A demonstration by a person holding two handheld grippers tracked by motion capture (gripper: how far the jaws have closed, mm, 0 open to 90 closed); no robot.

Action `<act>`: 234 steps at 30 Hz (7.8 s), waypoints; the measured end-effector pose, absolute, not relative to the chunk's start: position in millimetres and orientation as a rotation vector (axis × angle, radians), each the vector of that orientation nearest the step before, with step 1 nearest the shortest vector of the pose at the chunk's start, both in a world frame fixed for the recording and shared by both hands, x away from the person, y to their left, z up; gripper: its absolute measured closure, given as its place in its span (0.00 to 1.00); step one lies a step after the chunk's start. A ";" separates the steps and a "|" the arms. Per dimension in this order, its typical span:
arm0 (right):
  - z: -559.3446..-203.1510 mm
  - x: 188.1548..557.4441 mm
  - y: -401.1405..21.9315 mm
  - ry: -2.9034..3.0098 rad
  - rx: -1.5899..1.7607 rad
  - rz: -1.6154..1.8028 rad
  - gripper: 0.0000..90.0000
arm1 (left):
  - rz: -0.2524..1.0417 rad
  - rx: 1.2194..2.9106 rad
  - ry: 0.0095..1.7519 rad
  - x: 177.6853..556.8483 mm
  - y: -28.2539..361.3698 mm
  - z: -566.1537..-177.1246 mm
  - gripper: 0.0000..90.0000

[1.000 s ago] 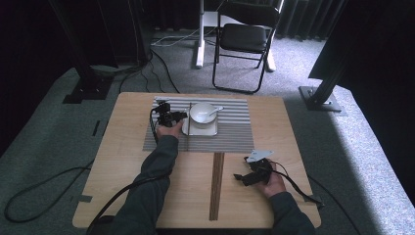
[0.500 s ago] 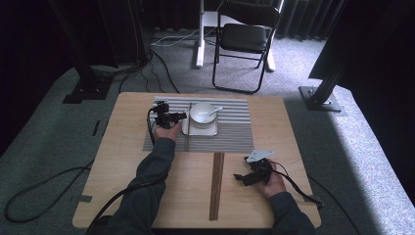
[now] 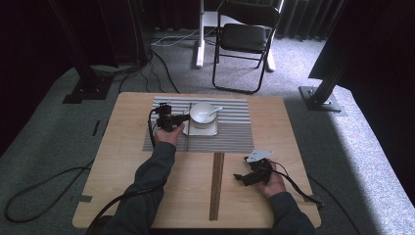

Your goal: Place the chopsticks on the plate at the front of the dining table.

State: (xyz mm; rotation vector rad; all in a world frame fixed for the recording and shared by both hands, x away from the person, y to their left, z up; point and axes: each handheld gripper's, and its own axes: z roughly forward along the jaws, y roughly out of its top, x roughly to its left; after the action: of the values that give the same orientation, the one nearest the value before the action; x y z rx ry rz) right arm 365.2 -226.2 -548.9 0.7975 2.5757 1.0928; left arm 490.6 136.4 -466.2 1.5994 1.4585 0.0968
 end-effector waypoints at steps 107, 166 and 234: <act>-548.9 365.2 -226.1 2.576 0.799 1.093 0.13 | 0.036 1.791 1.209 401.4 90.5 -468.2 0.60; -548.9 365.1 -226.1 2.576 0.799 1.093 0.13 | 0.130 2.152 1.069 350.4 40.6 -521.8 0.65; -548.9 364.8 -226.0 2.575 0.802 1.094 0.13 | 0.255 2.250 1.125 335.7 52.2 -526.1 0.90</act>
State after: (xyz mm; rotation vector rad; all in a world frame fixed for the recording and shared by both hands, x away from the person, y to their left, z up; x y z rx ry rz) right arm 364.8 -226.0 -548.9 0.8019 2.5750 1.0938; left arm 335.7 52.2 -526.1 2.2496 1.1250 0.2555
